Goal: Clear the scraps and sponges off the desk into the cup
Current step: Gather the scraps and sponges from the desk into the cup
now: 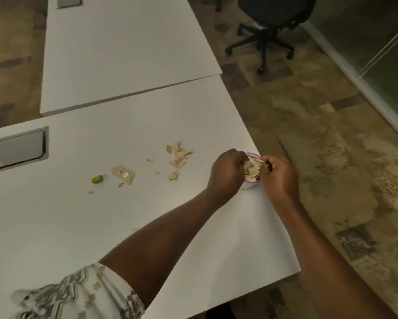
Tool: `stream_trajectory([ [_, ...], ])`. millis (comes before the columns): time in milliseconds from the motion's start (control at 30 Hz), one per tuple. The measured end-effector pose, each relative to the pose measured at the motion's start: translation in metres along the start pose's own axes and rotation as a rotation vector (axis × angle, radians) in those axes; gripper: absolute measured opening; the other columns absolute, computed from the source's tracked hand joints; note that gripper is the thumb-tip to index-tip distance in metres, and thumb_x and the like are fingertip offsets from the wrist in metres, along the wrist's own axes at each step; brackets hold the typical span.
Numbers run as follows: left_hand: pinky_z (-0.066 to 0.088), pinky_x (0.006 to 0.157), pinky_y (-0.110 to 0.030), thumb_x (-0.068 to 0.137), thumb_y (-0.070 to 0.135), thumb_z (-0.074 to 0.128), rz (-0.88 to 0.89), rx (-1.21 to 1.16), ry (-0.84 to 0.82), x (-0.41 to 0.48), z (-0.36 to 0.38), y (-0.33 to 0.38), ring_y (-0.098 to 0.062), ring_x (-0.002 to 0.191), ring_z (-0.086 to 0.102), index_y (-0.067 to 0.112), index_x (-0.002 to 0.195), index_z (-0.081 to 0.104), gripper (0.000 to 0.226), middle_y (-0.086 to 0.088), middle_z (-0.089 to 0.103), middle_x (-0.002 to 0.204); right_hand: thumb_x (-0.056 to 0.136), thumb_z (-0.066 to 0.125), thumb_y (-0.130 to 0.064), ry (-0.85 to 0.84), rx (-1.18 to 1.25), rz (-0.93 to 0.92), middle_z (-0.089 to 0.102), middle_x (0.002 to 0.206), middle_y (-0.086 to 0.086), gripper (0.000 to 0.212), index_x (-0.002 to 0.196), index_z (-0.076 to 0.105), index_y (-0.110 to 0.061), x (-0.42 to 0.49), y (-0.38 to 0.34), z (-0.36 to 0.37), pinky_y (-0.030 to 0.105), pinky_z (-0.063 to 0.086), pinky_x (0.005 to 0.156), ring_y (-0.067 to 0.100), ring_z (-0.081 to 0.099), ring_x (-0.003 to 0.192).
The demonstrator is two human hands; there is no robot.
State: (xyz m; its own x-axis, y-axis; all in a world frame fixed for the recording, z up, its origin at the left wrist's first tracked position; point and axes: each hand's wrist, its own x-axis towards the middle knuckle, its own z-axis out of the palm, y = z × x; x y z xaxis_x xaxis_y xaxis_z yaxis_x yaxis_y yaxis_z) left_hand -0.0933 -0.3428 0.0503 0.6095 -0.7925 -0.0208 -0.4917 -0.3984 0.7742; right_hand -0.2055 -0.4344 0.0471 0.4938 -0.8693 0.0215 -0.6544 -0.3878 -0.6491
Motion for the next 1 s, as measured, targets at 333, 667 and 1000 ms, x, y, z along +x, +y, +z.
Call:
stream_trajectory([
  [333, 0.044, 0.081, -0.043, 0.085, 0.028, 0.031, 0.305, 0.394, 0.017, 0.000, 0.019, -0.010, -0.034, 0.099, 0.059, 0.020, 0.114, 0.072, 0.051, -0.001, 0.076, 0.106, 0.090, 0.063, -0.013, -0.163, -0.084, -0.021, 0.067, 0.112, 0.009, 0.031, 0.121, 0.069, -0.013, 0.011, 0.012, -0.004, 0.030, 0.052, 0.081, 0.026, 0.064, 0.096],
  [667, 0.038, 0.097, -0.048, 0.092, 0.048, 0.050, 0.431, 0.555, -0.058, -0.019, 0.023, -0.046, -0.036, 0.122, 0.054, 0.015, 0.127, 0.064, 0.050, -0.004, 0.064, 0.133, 0.081, 0.060, -0.033, -0.358, -0.246, -0.283, 0.065, 0.127, 0.000, 0.054, 0.133, 0.056, -0.019, -0.011, 0.026, -0.002, 0.042, 0.057, 0.084, 0.026, 0.066, 0.106],
  [1000, 0.031, 0.107, -0.056, 0.089, 0.048, 0.055, 0.370, 0.737, -0.327, -0.007, 0.027, -0.033, -0.034, 0.115, 0.056, 0.017, 0.126, 0.061, 0.049, -0.004, 0.063, 0.129, 0.071, 0.063, -0.040, -0.556, -0.401, -0.162, 0.064, 0.122, -0.007, 0.053, 0.122, 0.052, -0.031, -0.002, 0.023, 0.010, 0.043, 0.056, 0.086, 0.026, 0.065, 0.105],
])
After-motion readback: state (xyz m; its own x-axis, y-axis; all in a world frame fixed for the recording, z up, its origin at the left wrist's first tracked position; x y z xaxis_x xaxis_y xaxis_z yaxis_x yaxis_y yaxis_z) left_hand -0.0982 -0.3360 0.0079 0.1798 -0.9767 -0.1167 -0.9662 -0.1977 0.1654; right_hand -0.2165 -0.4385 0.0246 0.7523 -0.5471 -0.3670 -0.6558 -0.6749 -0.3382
